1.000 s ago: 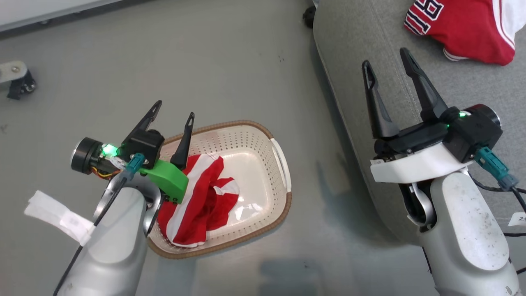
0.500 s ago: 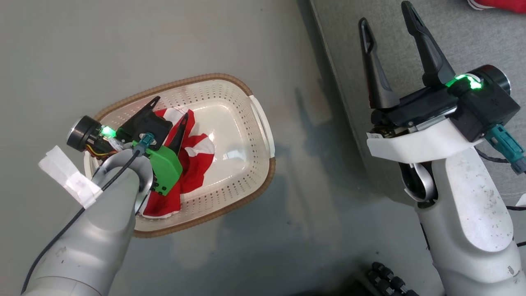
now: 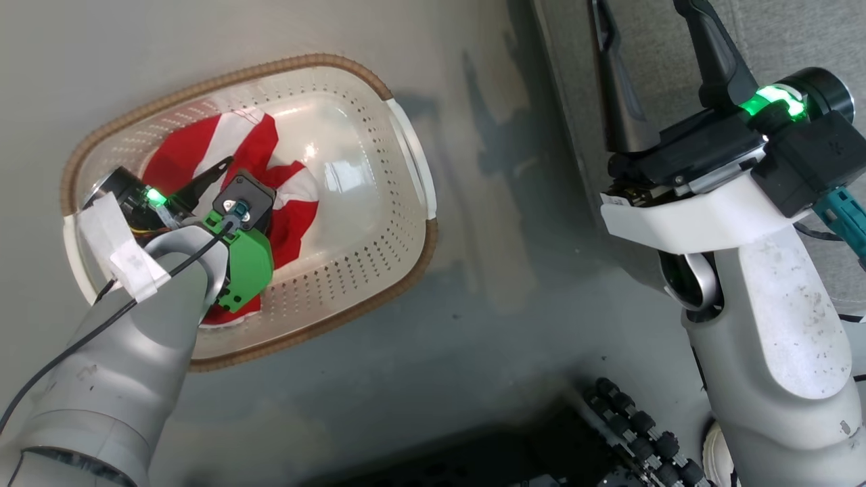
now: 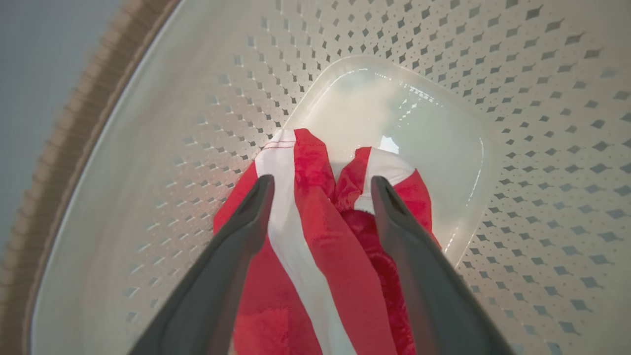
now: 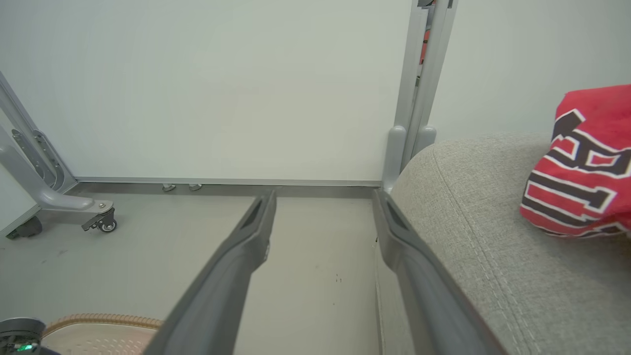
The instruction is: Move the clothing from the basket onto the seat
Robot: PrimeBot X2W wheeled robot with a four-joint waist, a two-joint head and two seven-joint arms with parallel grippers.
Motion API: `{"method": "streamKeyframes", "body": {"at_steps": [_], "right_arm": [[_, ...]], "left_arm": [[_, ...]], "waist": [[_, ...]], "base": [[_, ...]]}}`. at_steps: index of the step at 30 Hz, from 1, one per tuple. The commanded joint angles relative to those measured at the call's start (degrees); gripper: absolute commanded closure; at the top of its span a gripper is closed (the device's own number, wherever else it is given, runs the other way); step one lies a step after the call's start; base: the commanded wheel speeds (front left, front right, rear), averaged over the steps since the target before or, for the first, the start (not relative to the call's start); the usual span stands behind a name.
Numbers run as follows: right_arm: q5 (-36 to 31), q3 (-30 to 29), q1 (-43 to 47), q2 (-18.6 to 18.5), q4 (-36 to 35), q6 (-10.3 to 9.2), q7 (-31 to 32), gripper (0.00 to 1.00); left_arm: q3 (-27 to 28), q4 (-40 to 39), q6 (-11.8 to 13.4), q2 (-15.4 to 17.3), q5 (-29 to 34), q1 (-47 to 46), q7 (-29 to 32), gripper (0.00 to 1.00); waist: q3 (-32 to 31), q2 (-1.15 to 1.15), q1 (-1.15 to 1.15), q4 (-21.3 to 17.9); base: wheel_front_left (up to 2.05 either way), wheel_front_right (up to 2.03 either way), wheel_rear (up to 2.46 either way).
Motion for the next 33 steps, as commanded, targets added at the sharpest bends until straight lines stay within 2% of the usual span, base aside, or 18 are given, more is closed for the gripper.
{"method": "streamKeyframes", "body": {"at_steps": [1, 9, 17, 30, 31, 32, 33], "right_arm": [[0.15, 0.08, -0.88, -0.07, -0.4, -0.04, -0.28, 0.0], [-0.06, -0.18, -1.36, -0.06, -1.04, -0.04, -0.28, 0.0], [0.13, -0.11, -1.67, -0.06, -1.66, -0.04, -0.28, 0.0], [-1.26, -0.59, -1.34, -0.05, -3.07, -0.04, -0.28, 0.0], [-1.38, -0.64, -1.38, -0.05, -3.11, -0.04, -0.28, 0.0], [-1.46, -0.67, -1.48, -0.05, -3.12, -0.04, -0.28, 0.0], [-1.51, -0.69, -1.58, -0.05, -3.11, -0.04, -0.28, 0.0]], "left_arm": [[-0.68, 0.95, -0.1, 0.58, 0.08, -1.38, 0.61, 0.0], [-4.45, 3.7, 0.31, 1.02, 2.43, -3.06, 9.58, 0.0], [-5.13, 4.17, 0.12, 1.14, 1.2, -3.74, 16.62, 0.0], [-7.45, 4.33, 0.01, 0.65, 0.95, -4.66, 19.37, 0.0], [-7.71, 4.32, 0.04, 0.59, 1.01, -4.69, 19.56, 0.04], [-8.07, 4.31, 0.25, 0.57, 1.38, -4.82, 19.77, 0.58], [-8.19, 4.33, 0.29, 0.53, 1.41, -4.85, 19.89, 0.85]], "waist": [[2.35, 0.0, -0.01, -0.65], [4.49, 0.0, -0.01, -0.24], [6.58, 0.0, -0.01, -0.2], [9.89, 0.0, -0.01, -0.38], [9.99, 0.0, -0.01, -0.33], [10.09, 0.0, -0.01, -0.28], [10.13, 0.0, -0.01, -0.23]], "base": [[0.0, 0.0, 0.0], [0.0, 0.0, 0.0], [0.0, 0.0, 0.0], [0.0, 0.0, 0.0], [0.0, 0.0, 0.0], [0.0, 0.0, 0.0], [0.0, 0.0, 0.0]]}}
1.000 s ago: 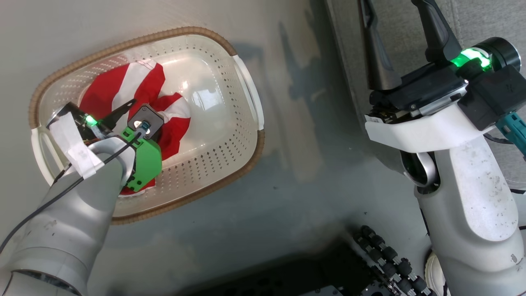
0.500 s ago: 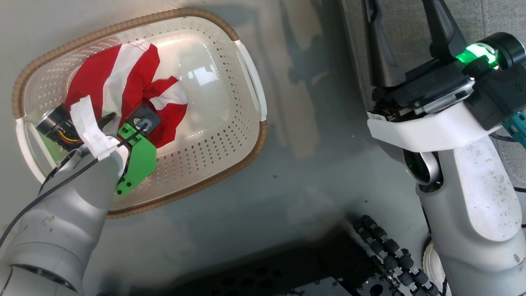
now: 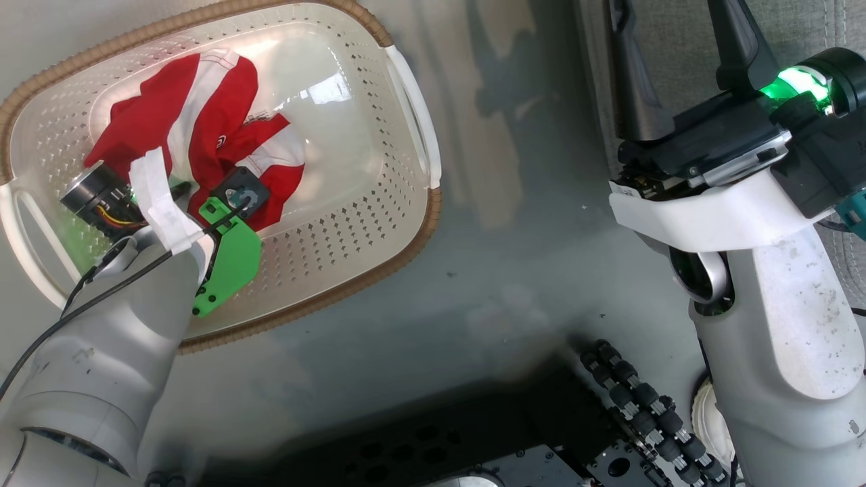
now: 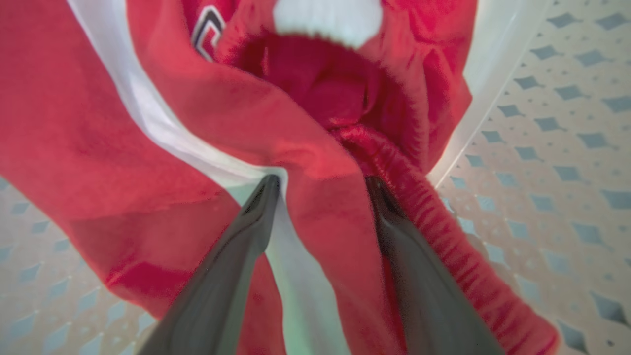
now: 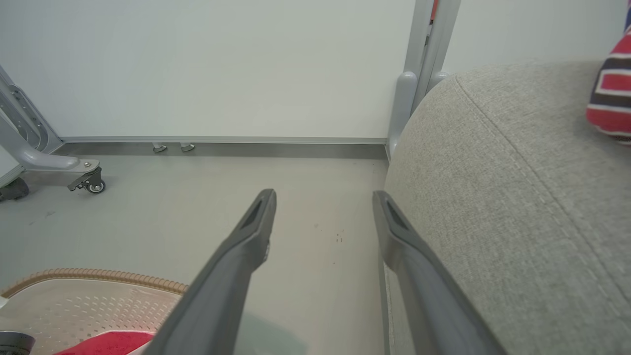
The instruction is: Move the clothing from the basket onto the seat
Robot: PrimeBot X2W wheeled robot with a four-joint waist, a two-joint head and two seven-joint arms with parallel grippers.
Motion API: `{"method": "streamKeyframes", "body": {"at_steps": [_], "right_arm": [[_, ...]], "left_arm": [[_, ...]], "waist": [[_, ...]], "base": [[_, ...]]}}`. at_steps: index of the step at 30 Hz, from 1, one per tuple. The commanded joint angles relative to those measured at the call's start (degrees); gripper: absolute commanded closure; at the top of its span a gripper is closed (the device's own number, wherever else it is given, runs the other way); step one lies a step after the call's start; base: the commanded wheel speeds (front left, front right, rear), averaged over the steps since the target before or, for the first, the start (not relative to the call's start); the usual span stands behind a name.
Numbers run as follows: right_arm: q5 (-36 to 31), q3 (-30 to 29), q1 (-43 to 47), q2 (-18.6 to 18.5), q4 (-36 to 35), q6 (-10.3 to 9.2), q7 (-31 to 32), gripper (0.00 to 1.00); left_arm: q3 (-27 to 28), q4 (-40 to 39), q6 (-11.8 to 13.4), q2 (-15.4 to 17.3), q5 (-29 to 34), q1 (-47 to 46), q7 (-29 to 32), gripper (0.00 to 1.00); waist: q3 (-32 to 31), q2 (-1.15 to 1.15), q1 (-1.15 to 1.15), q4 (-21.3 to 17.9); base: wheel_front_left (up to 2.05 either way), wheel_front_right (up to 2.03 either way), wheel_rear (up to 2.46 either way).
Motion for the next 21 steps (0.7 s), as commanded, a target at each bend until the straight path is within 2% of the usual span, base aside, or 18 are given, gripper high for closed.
{"method": "streamKeyframes", "body": {"at_steps": [1, 12, 21], "right_arm": [[-0.33, -0.16, -0.67, -0.09, -0.15, -0.04, -0.28, 0.0], [0.09, -0.42, -0.4, -0.09, 1.26, -0.04, -0.28, 0.0], [-0.31, -1.48, 2.0, -0.11, 3.87, -0.04, -0.28, 0.0]], "left_arm": [[-0.08, 0.1, 0.27, 0.15, 0.15, -0.91, 0.27, 1.0], [-1.18, 0.08, 0.41, -1.67, -1.05, -0.18, -6.37, 1.0], [-1.33, 0.07, 0.11, -4.91, -3.16, 0.89, -11.42, 1.0]], "waist": [[0.05, 0.0, -0.01, 0.15], [-3.48, 0.0, -0.01, 0.94], [-11.0, 0.0, -0.01, 3.1]], "base": [[0.0, 0.0, 0.0], [0.0, 0.0, 0.0], [0.0, 0.0, 0.0]]}}
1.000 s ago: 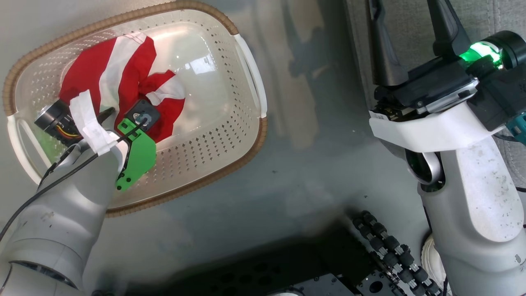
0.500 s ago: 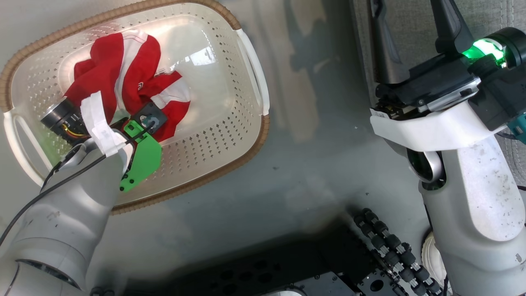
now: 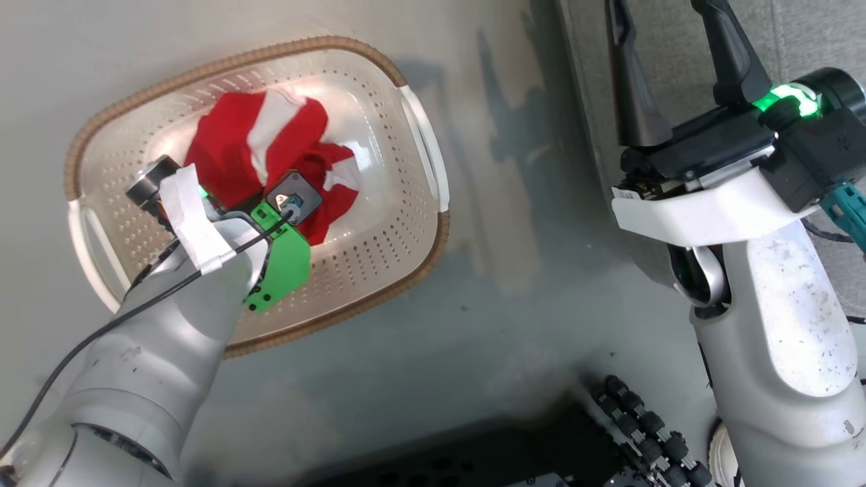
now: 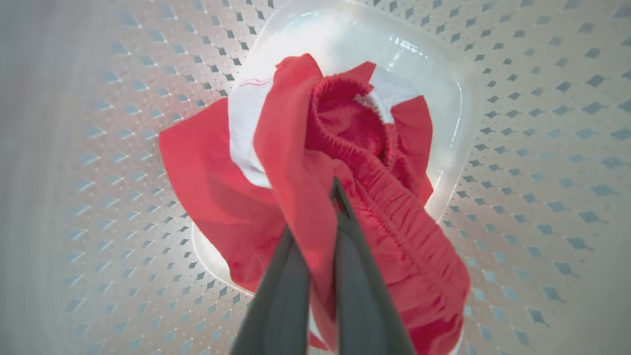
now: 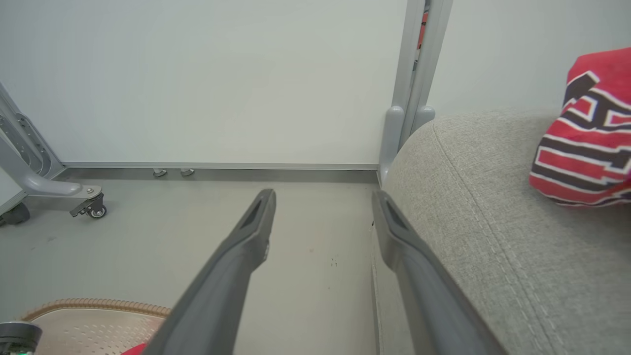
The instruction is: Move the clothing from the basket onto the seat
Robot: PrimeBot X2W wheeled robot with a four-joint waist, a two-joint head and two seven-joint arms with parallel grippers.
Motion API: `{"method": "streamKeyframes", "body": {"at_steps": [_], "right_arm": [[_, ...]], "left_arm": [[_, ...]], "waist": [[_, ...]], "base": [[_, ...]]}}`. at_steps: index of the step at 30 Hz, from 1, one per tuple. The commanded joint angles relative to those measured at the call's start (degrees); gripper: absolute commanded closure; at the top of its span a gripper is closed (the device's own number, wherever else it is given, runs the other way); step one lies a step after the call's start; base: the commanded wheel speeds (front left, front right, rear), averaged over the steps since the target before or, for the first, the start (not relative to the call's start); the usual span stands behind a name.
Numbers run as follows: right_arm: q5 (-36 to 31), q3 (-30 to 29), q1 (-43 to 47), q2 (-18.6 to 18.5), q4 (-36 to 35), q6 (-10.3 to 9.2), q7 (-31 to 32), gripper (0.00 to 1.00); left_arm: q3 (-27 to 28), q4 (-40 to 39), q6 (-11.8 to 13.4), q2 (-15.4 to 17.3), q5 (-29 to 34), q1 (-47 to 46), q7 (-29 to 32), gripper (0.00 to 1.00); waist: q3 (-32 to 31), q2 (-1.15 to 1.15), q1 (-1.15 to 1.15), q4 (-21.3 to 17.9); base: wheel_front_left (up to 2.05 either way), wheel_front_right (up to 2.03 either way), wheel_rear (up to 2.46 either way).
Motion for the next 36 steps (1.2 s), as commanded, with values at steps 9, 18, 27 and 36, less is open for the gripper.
{"method": "streamKeyframes", "body": {"at_steps": [9, 18, 27, 36], "right_arm": [[-0.03, -1.5, 4.37, -0.75, 2.8, -0.04, -0.28, 0.0], [0.2, -3.07, 8.72, -1.46, 5.38, -0.04, -0.28, 0.0], [0.08, -4.71, 13.63, -1.8, 7.26, -0.04, -0.28, 0.0], [0.51, -5.08, 17.44, -1.64, 8.92, -0.04, -0.28, 0.0]], "left_arm": [[0.37, -0.2, -0.38, -3.03, -4.3, 3.73, -6.24, 1.0], [1.29, -4.54, -0.43, -4.49, -8.75, 8.45, -9.11, 1.0], [4.39, -17.01, 0.06, -4.33, -12.3, 13.93, -9.15, 1.0], [9.75, -29.43, 0.62, -3.56, -13.66, 17.91, -9.11, 1.0]], "waist": [[-11.89, 0.0, 0.0, 4.17], [-20.47, 0.0, 0.0, 7.01], [-28.06, 0.0, 0.0, 9.85], [-34.3, 0.0, 0.0, 11.31]], "base": [[0.0, 0.0, 0.0], [0.0, 0.0, 0.0], [0.0, 0.0, 0.0], [0.0, 0.0, 0.0]]}}
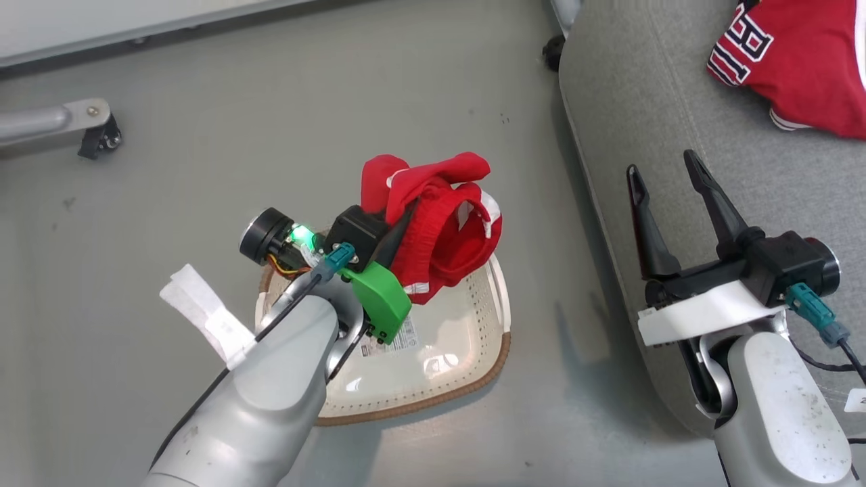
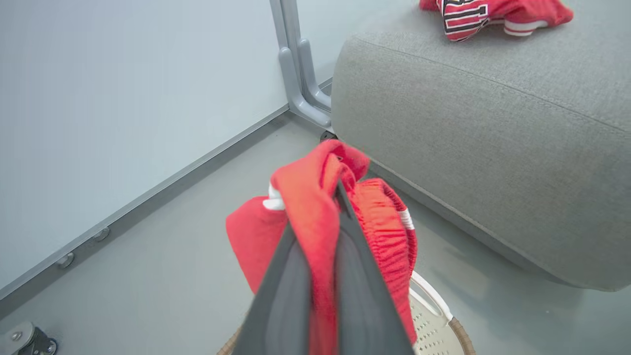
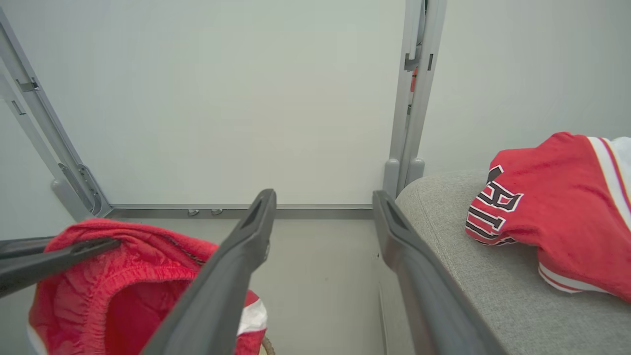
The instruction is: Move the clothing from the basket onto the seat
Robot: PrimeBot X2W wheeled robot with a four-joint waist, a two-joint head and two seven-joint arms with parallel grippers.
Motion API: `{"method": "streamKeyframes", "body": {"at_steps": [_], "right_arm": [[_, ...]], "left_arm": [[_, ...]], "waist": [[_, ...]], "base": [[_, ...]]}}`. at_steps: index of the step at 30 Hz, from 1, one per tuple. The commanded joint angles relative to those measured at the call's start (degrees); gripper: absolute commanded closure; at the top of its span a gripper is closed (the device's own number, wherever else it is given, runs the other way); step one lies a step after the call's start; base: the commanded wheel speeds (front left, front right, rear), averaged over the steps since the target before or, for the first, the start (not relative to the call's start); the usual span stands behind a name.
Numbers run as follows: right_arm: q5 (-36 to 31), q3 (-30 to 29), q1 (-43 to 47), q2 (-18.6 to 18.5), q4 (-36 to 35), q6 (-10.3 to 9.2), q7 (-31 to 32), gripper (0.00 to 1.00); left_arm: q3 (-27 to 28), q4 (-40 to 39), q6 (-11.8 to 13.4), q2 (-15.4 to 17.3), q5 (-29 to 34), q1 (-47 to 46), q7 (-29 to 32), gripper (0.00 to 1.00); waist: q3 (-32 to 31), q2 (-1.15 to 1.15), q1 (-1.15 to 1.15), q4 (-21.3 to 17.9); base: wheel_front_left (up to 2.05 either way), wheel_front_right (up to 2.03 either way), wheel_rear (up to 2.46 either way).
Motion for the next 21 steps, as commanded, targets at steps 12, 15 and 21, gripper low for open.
{"method": "streamKeyframes", "body": {"at_steps": [12, 15, 21], "right_arm": [[0.62, -0.02, 4.74, 0.44, 0.96, -0.04, -0.28, 0.0], [0.69, -0.06, 5.62, 0.55, 1.02, -0.04, -0.28, 0.0], [0.91, 0.04, 7.05, 0.84, 0.95, -0.04, -0.28, 0.0]], "left_arm": [[7.57, -15.18, 0.04, -0.07, -0.62, 4.39, -0.03, 1.0], [8.48, -17.8, -0.08, -0.28, -0.14, 4.73, -0.03, 1.0], [9.13, -20.66, -0.15, -0.54, -0.45, 4.95, -0.03, 1.0]], "waist": [[-9.76, 0.0, 0.0, 1.78], [-11.05, 0.0, 0.0, 1.66], [-12.65, 0.0, 0.0, 1.51]], "base": [[0.0, 0.0, 0.0], [0.0, 0.0, 0.0], [0.0, 0.0, 0.0]]}}
